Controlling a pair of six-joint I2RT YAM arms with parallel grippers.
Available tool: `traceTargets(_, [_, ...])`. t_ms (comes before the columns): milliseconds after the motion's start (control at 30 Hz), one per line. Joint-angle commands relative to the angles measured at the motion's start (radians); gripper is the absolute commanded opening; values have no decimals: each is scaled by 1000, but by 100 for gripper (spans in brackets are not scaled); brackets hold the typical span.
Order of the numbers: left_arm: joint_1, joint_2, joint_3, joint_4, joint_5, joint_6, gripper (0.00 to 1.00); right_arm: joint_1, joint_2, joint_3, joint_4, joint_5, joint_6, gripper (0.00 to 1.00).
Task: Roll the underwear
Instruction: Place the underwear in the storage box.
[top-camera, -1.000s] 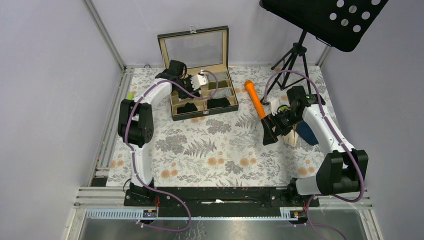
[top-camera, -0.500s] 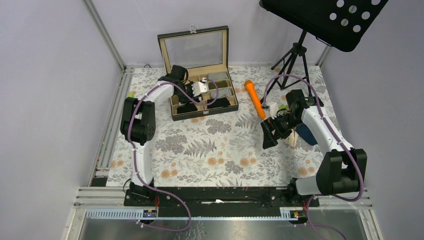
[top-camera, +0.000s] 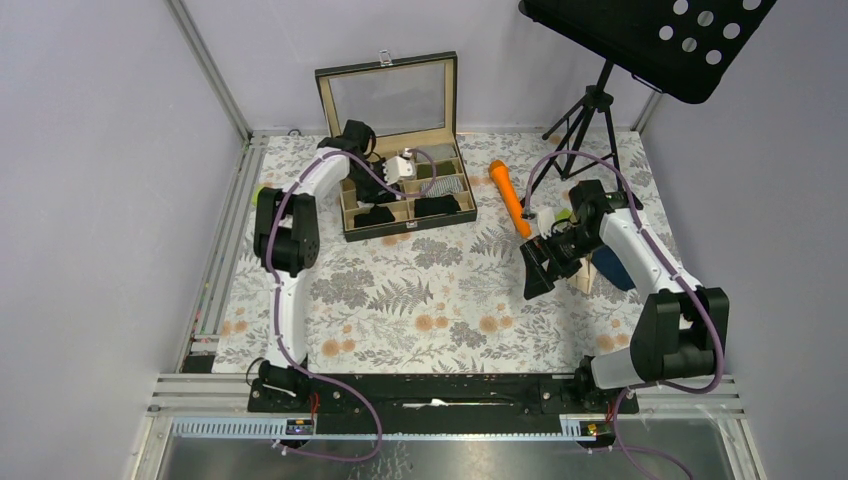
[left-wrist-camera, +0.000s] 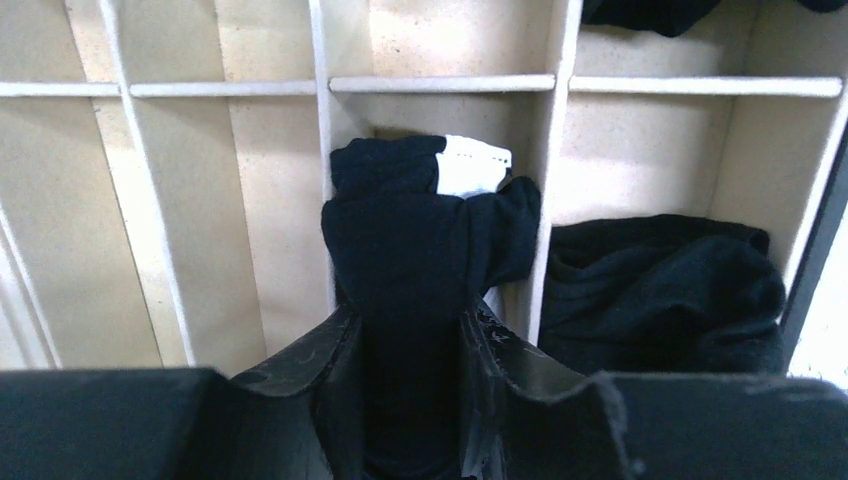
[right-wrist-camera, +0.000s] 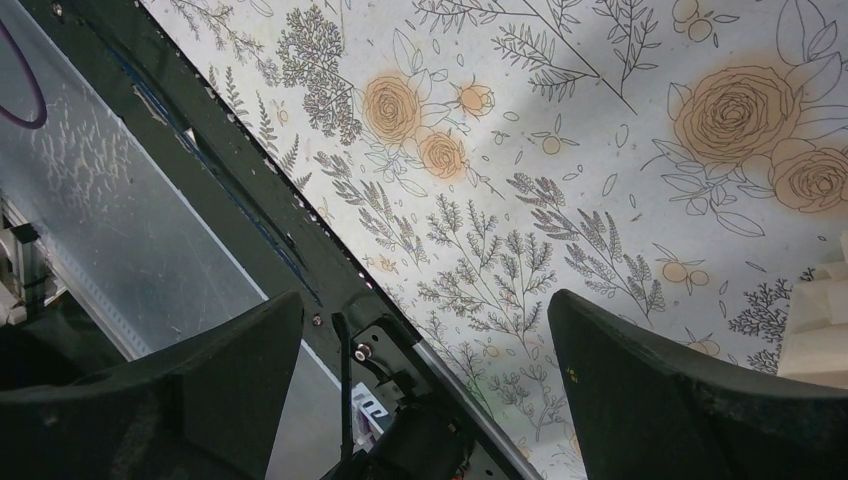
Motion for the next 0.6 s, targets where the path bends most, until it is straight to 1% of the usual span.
traceTargets(0, [19, 72, 123, -113, -32, 105, 0, -5, 19, 1, -21, -34, -14, 99])
traceTargets(100, [19, 97, 110, -136, -55, 95, 0, -5, 15, 1, -20, -34, -13, 99])
traceTargets(167, [19, 112, 93, -136, -76, 72, 4, -5, 11, 2, -19, -34, -14, 99])
traceTargets(200, [19, 118, 85, -142, -85, 60, 7, -5, 10, 1, -19, -34, -13, 99])
traceTargets(333, [19, 112, 47, -143, -109, 22, 33, -5, 11, 2, -19, -31, -13, 99])
traceTargets(367, [19, 99, 40, -140, -108, 19, 37, -5, 13, 2, -19, -31, -11, 99])
traceTargets(433, [19, 64, 30, -120, -103, 3, 41, -5, 11, 1, -19, -28, -10, 99])
traceTargets(567, [19, -8, 59, -116, -77, -5, 50, -5, 12, 1, -19, -28, -10, 99])
